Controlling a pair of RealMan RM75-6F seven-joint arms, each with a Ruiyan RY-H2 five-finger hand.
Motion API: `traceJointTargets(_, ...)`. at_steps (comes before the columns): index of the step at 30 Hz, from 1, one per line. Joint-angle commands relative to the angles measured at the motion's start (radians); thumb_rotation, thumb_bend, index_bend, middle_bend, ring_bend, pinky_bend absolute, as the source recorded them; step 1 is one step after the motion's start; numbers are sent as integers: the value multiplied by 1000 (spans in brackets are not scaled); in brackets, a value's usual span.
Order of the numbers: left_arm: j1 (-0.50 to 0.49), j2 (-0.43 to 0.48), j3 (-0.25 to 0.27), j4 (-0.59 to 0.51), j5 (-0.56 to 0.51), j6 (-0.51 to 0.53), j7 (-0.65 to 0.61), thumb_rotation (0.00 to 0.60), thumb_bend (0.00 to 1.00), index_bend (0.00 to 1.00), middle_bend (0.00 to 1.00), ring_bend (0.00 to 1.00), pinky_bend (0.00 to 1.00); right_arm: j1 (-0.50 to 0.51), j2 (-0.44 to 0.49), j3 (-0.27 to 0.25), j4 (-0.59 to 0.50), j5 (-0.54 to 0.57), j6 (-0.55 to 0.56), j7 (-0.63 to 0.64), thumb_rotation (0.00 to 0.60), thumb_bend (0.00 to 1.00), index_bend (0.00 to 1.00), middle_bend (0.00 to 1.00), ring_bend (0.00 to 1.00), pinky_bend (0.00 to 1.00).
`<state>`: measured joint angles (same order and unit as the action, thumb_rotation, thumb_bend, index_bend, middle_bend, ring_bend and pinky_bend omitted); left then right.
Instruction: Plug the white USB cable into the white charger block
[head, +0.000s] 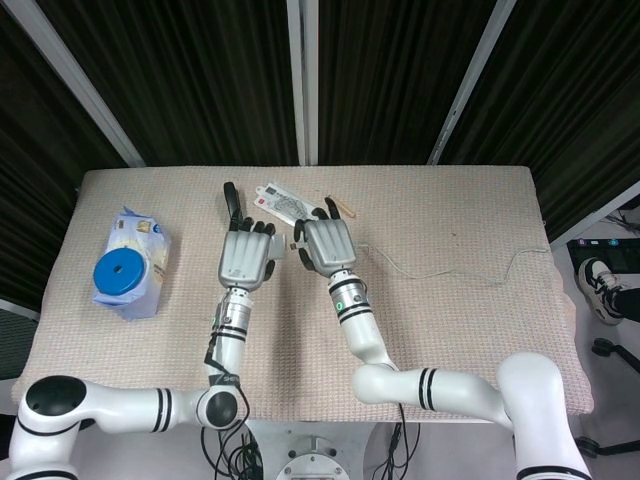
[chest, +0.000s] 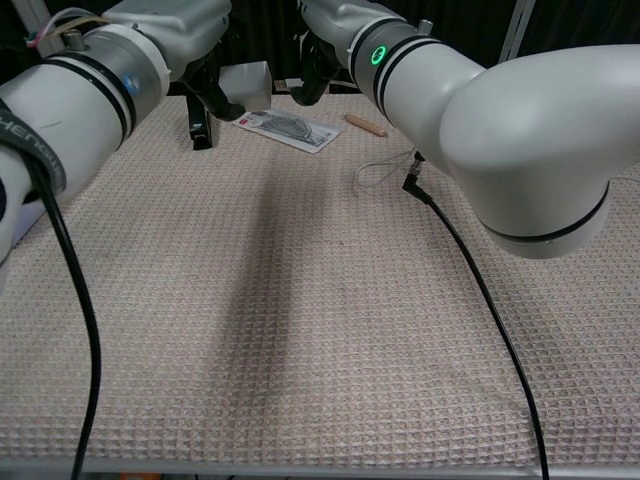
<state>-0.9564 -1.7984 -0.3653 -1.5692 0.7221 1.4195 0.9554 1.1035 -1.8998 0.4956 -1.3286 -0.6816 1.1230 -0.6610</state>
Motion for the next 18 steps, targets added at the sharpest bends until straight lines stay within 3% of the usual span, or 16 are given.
traceJointTargets(1,-4,-6,-3,4,0,6,9,600,374,468,461,237,115,4,-4,2,5,3,0,4,600,327,575,501,205,0)
traceJointTargets(18,-17,-39,-22,35,-12,12,45,600,371,468,460,237,115,18,-36,9,49,-3,9,34,600,326,575,501,208,0)
